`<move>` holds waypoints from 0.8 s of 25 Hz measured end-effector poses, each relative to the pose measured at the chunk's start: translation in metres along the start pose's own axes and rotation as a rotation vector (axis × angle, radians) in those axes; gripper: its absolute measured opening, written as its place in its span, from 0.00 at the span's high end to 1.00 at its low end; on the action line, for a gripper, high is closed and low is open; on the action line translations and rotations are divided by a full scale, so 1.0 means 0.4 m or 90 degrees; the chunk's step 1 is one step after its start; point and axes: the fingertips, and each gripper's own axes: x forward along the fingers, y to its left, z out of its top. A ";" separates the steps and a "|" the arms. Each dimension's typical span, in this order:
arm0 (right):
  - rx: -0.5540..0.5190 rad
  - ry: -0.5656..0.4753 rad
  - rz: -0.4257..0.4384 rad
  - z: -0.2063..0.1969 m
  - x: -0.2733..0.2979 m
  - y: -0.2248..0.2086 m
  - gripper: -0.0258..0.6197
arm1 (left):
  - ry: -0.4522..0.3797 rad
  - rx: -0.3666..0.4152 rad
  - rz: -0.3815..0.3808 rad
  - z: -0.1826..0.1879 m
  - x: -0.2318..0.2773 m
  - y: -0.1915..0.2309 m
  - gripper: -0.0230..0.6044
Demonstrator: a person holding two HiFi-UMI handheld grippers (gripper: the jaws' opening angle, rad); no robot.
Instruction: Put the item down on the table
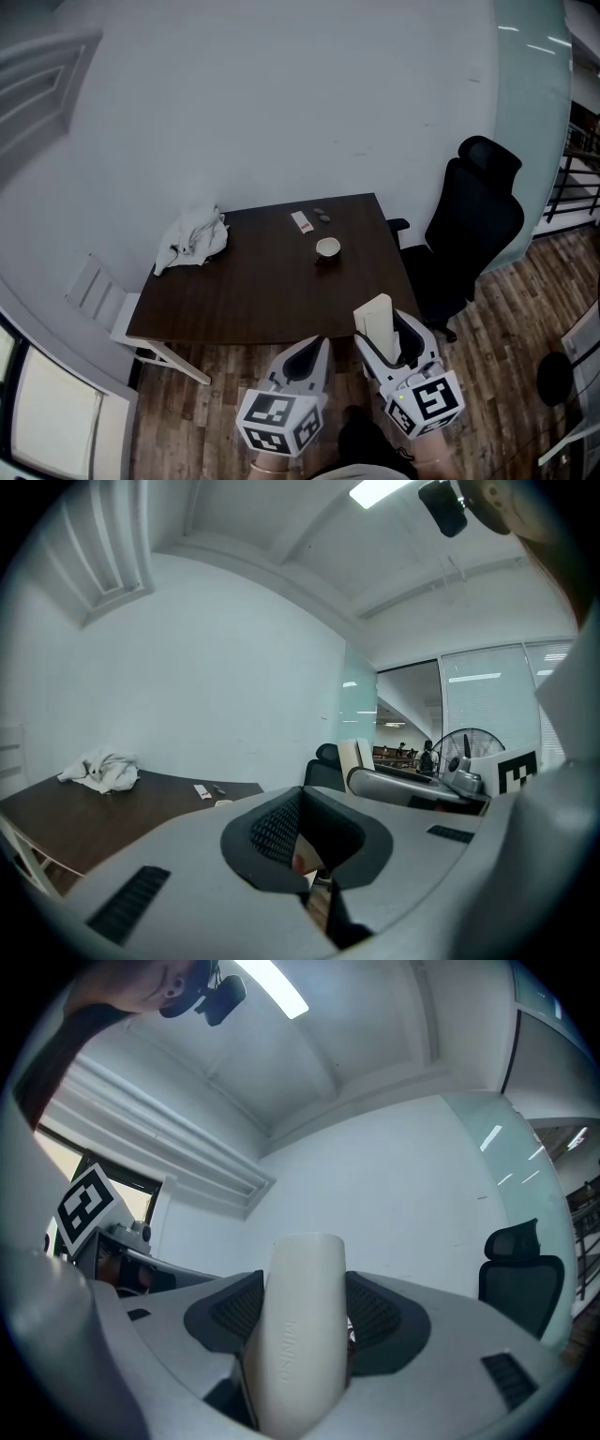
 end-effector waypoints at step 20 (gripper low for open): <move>-0.016 0.062 0.011 -0.111 0.337 -0.215 0.53 | 0.006 0.011 0.016 0.071 0.318 0.214 0.93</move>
